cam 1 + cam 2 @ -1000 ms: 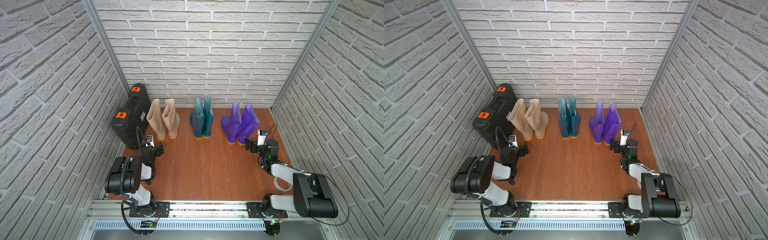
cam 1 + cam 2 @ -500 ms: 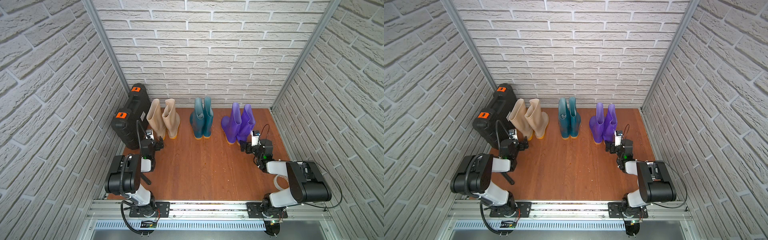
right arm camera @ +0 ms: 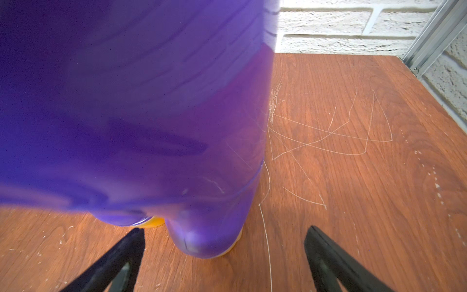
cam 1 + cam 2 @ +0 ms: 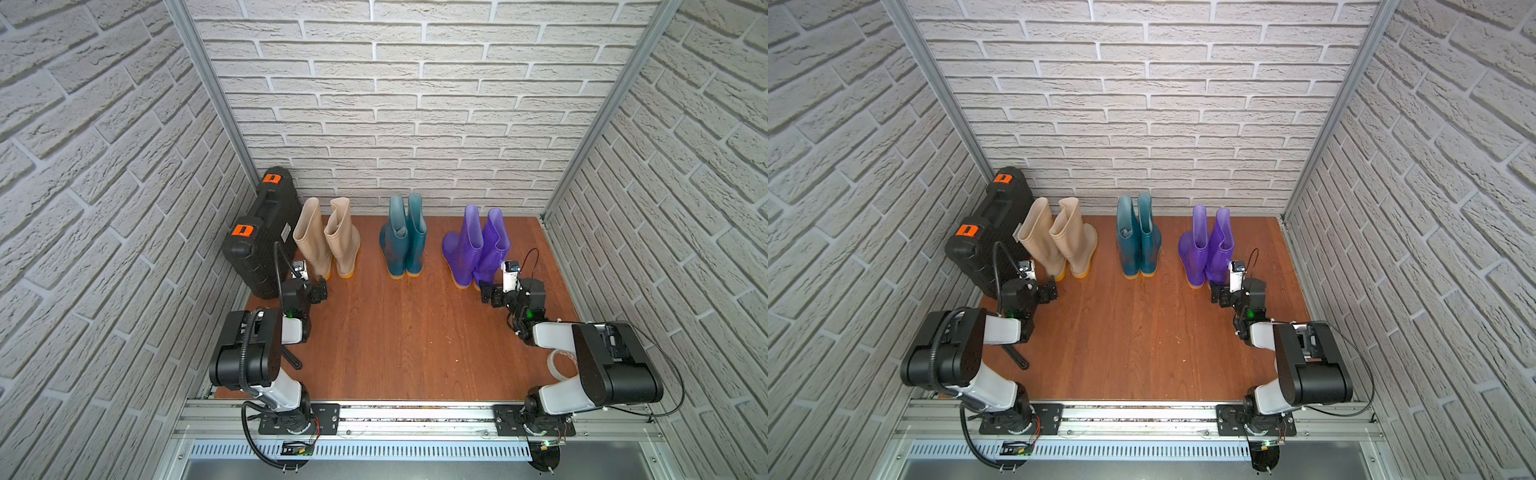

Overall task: Match and arrange rain boots in pairs
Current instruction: Reset both arms

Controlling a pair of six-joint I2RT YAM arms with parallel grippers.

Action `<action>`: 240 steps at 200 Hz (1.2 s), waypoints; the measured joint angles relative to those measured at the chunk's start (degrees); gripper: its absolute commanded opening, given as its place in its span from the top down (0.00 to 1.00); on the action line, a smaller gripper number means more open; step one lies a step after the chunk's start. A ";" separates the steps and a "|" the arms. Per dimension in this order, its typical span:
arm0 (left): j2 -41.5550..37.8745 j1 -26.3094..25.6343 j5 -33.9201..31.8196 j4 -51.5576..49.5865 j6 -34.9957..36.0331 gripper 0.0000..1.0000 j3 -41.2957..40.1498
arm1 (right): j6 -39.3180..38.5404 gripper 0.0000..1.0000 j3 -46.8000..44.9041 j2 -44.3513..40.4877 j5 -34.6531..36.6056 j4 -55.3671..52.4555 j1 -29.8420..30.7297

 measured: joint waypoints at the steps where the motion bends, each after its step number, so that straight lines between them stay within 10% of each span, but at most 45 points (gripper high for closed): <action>1: 0.00 0.00 0.00 0.00 0.00 0.02 0.00 | 0.00 0.00 0.00 0.00 0.00 0.00 0.00; 240: 0.00 0.00 0.00 -0.13 0.00 0.02 0.00 | 0.02 0.00 0.00 0.00 4.15 0.44 1.07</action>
